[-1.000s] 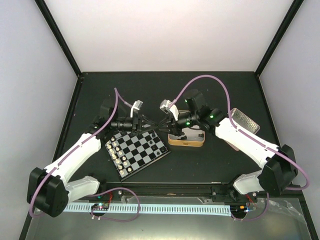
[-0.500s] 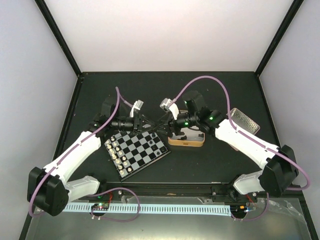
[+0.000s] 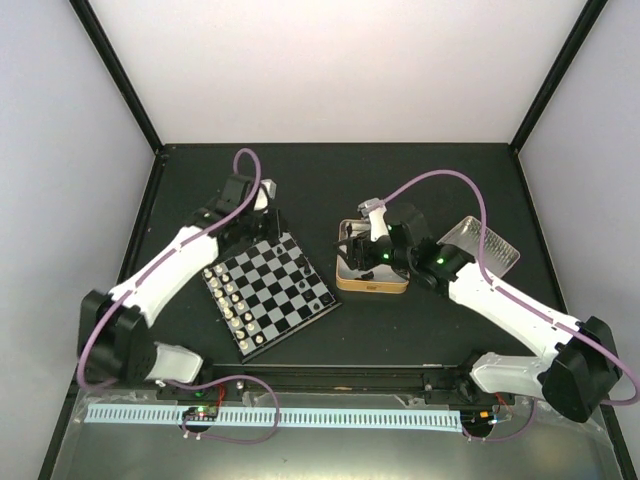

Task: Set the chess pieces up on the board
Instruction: Place the chess piece on the chessboard, then pick up the chess piece from the storage box, then place the chess piece on the chessboard.

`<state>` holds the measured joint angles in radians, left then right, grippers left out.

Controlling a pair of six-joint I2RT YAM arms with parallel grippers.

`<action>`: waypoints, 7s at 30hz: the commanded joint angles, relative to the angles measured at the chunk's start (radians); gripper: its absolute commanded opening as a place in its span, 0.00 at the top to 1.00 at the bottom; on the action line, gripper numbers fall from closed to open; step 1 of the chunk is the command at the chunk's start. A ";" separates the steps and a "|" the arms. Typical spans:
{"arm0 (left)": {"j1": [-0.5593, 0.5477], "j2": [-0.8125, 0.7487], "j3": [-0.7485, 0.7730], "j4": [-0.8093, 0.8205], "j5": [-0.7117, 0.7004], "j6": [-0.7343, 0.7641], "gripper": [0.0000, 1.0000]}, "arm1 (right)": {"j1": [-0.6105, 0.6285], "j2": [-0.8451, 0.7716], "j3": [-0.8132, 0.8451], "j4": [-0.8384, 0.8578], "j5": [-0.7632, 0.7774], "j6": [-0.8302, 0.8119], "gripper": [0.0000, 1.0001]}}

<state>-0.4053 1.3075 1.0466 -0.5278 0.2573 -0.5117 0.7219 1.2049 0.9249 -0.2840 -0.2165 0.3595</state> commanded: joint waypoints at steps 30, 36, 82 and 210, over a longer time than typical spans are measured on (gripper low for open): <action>-0.004 0.597 0.265 -0.029 -0.337 0.140 0.99 | -0.025 0.116 -0.001 -0.087 0.419 0.188 0.24; -0.004 0.601 0.245 -0.017 -0.322 0.133 0.95 | -0.026 0.110 -0.004 -0.093 0.423 0.190 0.24; 0.025 -0.204 -0.069 0.132 -0.047 0.122 0.46 | -0.106 0.663 0.296 0.015 0.368 0.200 0.67; -0.009 -0.241 -0.287 0.973 0.404 -1.024 0.92 | -0.014 0.115 -0.178 1.101 -0.355 1.083 0.51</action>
<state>-0.4084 1.0851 0.7567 0.3599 0.7017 -1.4448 0.7010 1.3087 0.7158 0.6884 -0.5449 1.3422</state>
